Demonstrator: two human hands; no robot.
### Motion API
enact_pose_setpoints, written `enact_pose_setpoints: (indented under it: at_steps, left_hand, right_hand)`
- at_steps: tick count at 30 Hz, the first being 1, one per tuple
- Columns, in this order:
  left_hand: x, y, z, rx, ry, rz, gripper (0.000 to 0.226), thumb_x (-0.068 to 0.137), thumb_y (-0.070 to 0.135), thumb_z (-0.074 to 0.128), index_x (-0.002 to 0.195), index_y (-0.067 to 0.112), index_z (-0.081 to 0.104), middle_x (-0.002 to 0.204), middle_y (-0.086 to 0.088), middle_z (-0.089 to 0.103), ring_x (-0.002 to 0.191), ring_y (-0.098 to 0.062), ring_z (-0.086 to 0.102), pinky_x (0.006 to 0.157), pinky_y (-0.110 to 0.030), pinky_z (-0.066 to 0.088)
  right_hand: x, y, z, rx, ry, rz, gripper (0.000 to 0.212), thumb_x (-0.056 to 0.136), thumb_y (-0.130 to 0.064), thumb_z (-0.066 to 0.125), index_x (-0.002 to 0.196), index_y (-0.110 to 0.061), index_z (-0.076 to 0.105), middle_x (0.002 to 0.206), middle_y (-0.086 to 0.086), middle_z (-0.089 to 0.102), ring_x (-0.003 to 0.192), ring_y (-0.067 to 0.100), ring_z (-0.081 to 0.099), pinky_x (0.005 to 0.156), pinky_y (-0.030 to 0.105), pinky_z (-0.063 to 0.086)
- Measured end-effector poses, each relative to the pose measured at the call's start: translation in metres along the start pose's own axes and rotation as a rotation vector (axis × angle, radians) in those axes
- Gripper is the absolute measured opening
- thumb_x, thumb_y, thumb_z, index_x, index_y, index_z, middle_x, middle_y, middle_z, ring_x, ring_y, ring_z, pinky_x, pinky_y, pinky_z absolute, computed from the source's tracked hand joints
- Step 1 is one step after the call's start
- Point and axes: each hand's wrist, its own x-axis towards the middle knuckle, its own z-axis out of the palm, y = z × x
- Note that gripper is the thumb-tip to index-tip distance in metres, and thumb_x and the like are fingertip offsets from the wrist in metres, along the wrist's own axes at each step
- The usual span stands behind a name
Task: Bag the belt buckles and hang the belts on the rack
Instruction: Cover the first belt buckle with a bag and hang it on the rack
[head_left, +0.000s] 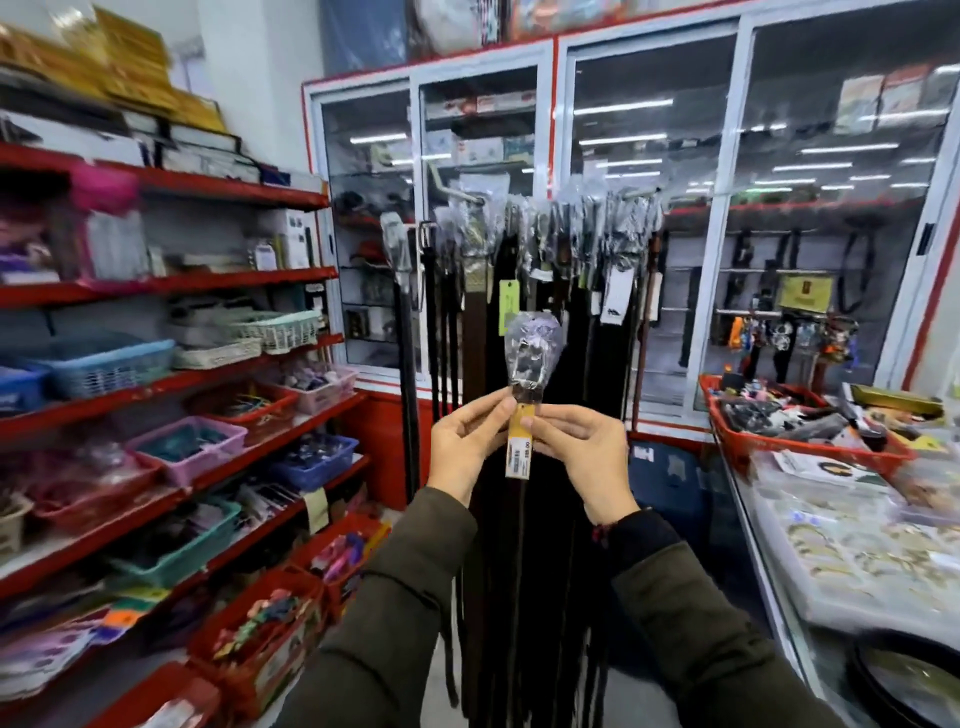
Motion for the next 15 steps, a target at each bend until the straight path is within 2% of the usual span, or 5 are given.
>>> enact_pose_setpoints:
  at_steps: [3, 7, 10, 15]
  left_hand:
    - [0.022, 0.039, 0.0, 0.01, 0.003, 0.103, 0.02, 0.091, 0.009, 0.071, 0.111, 0.011, 0.074, 0.106, -0.013, 0.078, 0.101, -0.022, 0.074, 0.084, -0.027, 0.061]
    - [0.051, 0.08, 0.005, 0.024, 0.066, 0.196, 0.025, 0.092, 0.014, 0.072, 0.116, 0.011, 0.073, 0.106, -0.006, 0.078, 0.097, -0.015, 0.074, 0.078, -0.026, 0.061]
    - [0.072, 0.1, 0.006, 0.001, 0.135, 0.238, 0.027, 0.091, 0.015, 0.073, 0.118, 0.009, 0.073, 0.11, -0.013, 0.077, 0.103, -0.024, 0.073, 0.086, -0.036, 0.06]
    - [0.089, 0.122, 0.002, -0.053, 0.149, 0.287, 0.029, 0.092, 0.015, 0.071, 0.12, 0.006, 0.072, 0.114, -0.016, 0.076, 0.098, -0.02, 0.073, 0.078, -0.027, 0.062]
  right_hand:
    - [0.027, -0.024, 0.027, 0.08, -0.042, -0.071, 0.027, 0.082, -0.005, 0.079, 0.108, 0.002, 0.076, 0.098, 0.017, 0.08, 0.094, 0.025, 0.078, 0.079, 0.027, 0.063]
    - [0.063, -0.057, 0.061, 0.076, -0.065, -0.155, 0.027, 0.085, -0.001, 0.075, 0.112, 0.007, 0.073, 0.096, 0.015, 0.078, 0.085, 0.019, 0.078, 0.076, 0.027, 0.064]
    - [0.085, -0.074, 0.081, 0.036, -0.078, -0.198, 0.025, 0.086, -0.005, 0.077, 0.11, 0.003, 0.075, 0.1, 0.024, 0.077, 0.092, 0.029, 0.078, 0.076, 0.031, 0.065]
    - [0.101, -0.093, 0.103, 0.049, -0.116, -0.215, 0.025, 0.088, -0.004, 0.075, 0.112, 0.003, 0.074, 0.106, 0.029, 0.075, 0.1, 0.035, 0.075, 0.079, 0.036, 0.065]
